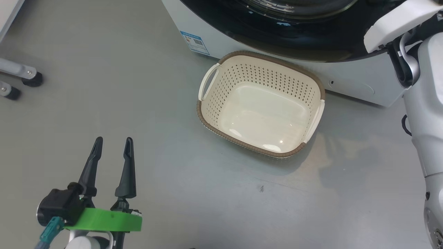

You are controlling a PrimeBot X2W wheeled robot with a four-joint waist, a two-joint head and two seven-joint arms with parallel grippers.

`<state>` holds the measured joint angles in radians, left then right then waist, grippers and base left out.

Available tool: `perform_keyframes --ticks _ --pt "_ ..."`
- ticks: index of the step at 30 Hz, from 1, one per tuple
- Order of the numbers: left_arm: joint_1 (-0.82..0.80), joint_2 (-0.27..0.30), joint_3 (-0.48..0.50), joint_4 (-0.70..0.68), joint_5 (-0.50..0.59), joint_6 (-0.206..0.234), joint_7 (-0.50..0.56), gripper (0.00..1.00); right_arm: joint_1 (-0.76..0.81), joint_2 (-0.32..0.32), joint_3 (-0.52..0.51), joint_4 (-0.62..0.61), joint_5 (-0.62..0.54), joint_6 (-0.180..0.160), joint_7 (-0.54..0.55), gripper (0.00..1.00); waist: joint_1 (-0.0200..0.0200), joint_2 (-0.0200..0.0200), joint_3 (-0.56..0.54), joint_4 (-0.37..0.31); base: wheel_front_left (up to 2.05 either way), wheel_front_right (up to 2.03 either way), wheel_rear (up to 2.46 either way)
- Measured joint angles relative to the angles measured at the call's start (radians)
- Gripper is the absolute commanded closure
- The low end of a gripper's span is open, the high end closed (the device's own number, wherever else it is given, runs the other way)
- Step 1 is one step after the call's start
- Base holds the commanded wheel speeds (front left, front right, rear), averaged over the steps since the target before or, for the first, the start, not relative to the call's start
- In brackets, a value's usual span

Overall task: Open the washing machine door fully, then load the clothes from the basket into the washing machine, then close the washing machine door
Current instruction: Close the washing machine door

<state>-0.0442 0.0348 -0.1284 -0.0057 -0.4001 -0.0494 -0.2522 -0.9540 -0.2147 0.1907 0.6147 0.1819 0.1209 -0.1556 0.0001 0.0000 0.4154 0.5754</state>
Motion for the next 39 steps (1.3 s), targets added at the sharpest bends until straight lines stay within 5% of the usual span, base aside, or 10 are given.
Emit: perform_keyframes --ticks 16,27,32,39 --pt "-0.033 -0.002 -0.025 0.054 0.002 -0.011 0.0 0.0 0.149 -0.037 0.017 0.038 0.005 0.0 -0.081 1.0 0.0 0.0 -0.054 -0.003 0.0 0.0 0.0" --pt "-0.037 0.002 0.03 0.067 0.051 -0.019 0.0 0.0 0.349 0.049 0.016 -0.036 0.057 0.0 -0.096 1.0 0.0 0.0 -0.125 -0.075 0.0 0.0 0.0" --pt "-0.033 0.026 0.037 0.079 0.069 -0.026 0.0 0.0 0.464 0.062 -0.03 -0.085 0.078 -0.03 -0.096 1.0 0.0 0.0 -0.16 -0.129 0.0 0.0 0.0" --pt "-0.004 0.053 0.038 0.095 0.085 -0.028 0.0 0.0 0.567 0.089 -0.065 -0.158 0.087 -0.053 -0.096 0.51 0.0 0.0 -0.207 -0.2 0.0 0.0 0.0"
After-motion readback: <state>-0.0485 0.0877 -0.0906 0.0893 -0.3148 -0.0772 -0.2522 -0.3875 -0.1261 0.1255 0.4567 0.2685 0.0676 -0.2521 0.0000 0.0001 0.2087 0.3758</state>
